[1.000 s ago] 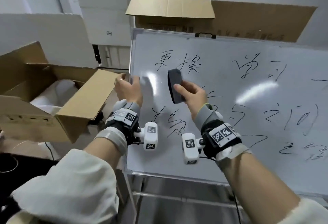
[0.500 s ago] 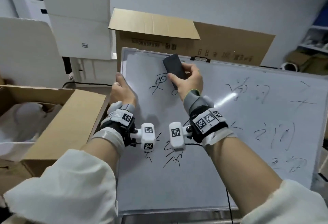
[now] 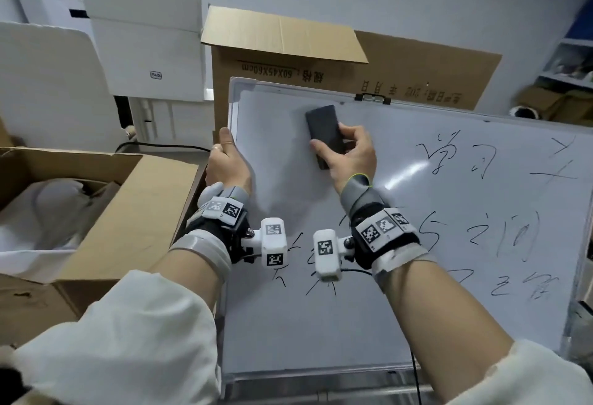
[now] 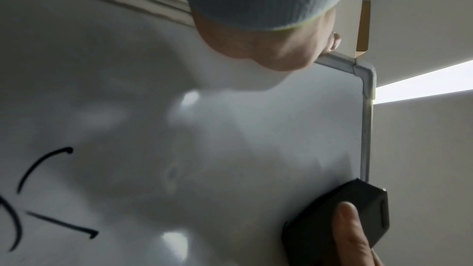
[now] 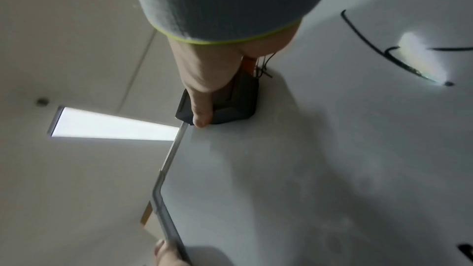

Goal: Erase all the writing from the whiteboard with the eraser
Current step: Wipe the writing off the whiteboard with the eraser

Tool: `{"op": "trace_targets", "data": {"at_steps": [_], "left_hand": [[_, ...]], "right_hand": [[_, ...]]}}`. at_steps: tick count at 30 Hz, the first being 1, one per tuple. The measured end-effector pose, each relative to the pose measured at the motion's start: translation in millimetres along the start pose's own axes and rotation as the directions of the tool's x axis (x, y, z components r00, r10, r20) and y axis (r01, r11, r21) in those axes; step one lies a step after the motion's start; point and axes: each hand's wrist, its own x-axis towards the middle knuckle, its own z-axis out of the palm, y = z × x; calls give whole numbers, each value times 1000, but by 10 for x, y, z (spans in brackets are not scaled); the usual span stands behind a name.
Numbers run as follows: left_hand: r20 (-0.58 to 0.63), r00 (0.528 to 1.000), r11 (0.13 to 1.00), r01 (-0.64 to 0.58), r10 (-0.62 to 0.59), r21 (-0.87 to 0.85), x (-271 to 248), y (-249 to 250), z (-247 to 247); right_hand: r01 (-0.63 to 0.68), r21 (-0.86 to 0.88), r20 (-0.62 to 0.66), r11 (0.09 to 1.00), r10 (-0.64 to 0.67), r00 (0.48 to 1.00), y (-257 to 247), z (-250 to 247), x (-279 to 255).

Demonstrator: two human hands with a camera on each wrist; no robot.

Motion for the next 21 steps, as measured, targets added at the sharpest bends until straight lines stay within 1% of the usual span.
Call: {"op": "trace_targets", "data": {"at_steps": [1, 2, 4, 6, 8, 9, 10, 12, 14, 15, 17, 18, 19, 20, 21], "left_hand": [[-2, 1000, 1000, -4, 4, -12, 3, -6, -1], [-4, 1000, 1000, -6, 6, -19, 1, -11, 3], [-20, 1000, 1000, -5, 4, -14, 1, -17, 0], [-34, 999, 1000, -3, 3, -7, -19, -8, -13], [-49, 999, 1000, 1, 0, 4, -47, 13, -23], [-56, 998, 1000, 2, -2, 9, -64, 21, -23], [-61, 998, 1000, 3, -3, 12, -75, 22, -17], [-78, 997, 1000, -1, 2, 15, -84, 10, 6], [-96, 995, 1000, -5, 6, 4, -84, 4, 22], [-100, 995, 1000, -5, 4, -1, -84, -2, 33], [-108, 994, 1000, -2, 2, -2, -96, -3, 47], [-109, 994, 1000, 1, -1, 0, -101, -11, 45], [-108, 994, 1000, 0, 1, 1, -107, -3, 52], [-109, 994, 1000, -5, 6, 4, -106, 0, 49], [-112, 994, 1000, -9, 10, 11, -95, 1, 40]], "right_hand": [[-4, -4, -19, 1000, 4, 1000, 25, -16, 2], [-2, -13, -3, 1000, 2, 1000, 30, -7, -27], [9, -13, 98, 1000, -8, 995, 28, 94, -148], [52, -27, 186, 998, -46, 982, 46, 180, -285], [79, -46, 208, 996, -68, 976, 50, 165, -310], [71, -50, 192, 996, -60, 980, 47, 110, -272], [53, -52, 149, 997, -45, 988, 57, 30, -212], [-12, -55, -3, 998, 12, 1000, 129, -162, -69], [-93, -50, -160, 994, 84, 984, 219, -341, 30], [-130, -52, -212, 990, 117, 970, 249, -395, 45], [-181, -90, -257, 979, 153, 954, 271, -407, 35], [-177, -103, -243, 979, 148, 959, 257, -366, 10], [-137, -87, -186, 987, 119, 975, 229, -309, -5], [-78, -74, -84, 994, 72, 994, 195, -232, -33], [-19, -80, 31, 997, 22, 999, 157, -150, -68]]}}
